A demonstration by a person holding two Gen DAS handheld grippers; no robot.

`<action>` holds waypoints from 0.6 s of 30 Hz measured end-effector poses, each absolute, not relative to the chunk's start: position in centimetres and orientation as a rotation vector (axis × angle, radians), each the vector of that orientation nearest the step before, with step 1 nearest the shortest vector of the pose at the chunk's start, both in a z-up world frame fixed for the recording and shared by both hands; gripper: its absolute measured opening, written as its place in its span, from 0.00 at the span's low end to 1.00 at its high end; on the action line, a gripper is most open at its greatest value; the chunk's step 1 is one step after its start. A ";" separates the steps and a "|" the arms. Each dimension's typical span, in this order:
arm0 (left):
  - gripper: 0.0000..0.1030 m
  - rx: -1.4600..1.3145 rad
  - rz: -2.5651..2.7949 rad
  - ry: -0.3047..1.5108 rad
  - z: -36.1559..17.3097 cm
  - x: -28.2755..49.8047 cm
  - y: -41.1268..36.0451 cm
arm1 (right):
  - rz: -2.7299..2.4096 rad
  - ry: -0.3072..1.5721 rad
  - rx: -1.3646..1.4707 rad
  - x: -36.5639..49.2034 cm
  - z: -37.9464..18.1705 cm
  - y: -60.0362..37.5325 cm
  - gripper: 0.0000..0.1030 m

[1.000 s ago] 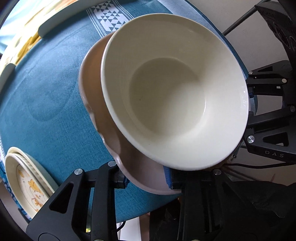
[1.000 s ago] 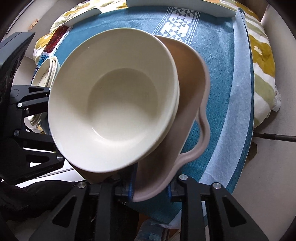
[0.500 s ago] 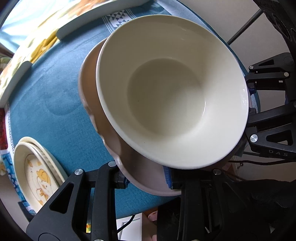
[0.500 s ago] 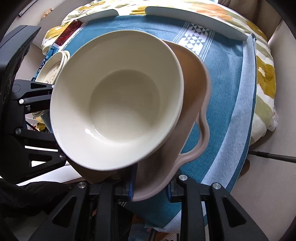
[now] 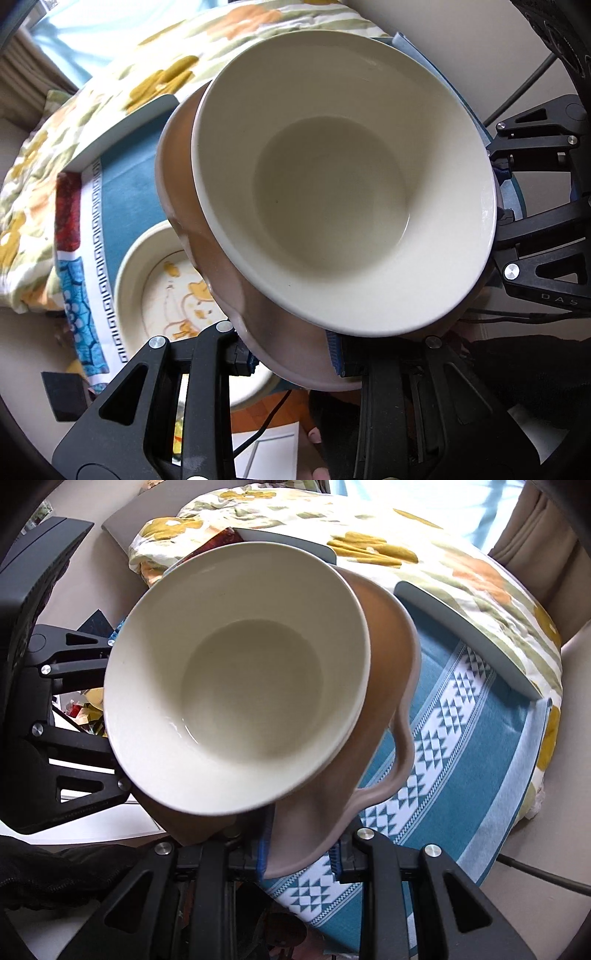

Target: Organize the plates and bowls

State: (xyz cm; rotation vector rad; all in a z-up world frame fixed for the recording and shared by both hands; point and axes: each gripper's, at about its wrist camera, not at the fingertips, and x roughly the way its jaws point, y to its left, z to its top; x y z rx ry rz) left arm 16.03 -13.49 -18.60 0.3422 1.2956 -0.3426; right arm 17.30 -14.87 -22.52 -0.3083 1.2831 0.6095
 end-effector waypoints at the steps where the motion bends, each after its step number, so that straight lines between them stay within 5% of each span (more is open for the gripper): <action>1: 0.25 0.342 -0.340 1.295 -18.3 16.2 -12.3 | 0.609 1.281 -0.302 17.3 -22.3 -13.8 0.23; 18: 0.24 0.359 -0.427 1.395 -22.2 16.9 2.1 | 0.534 1.370 -0.213 15.7 -25.8 -1.0 0.23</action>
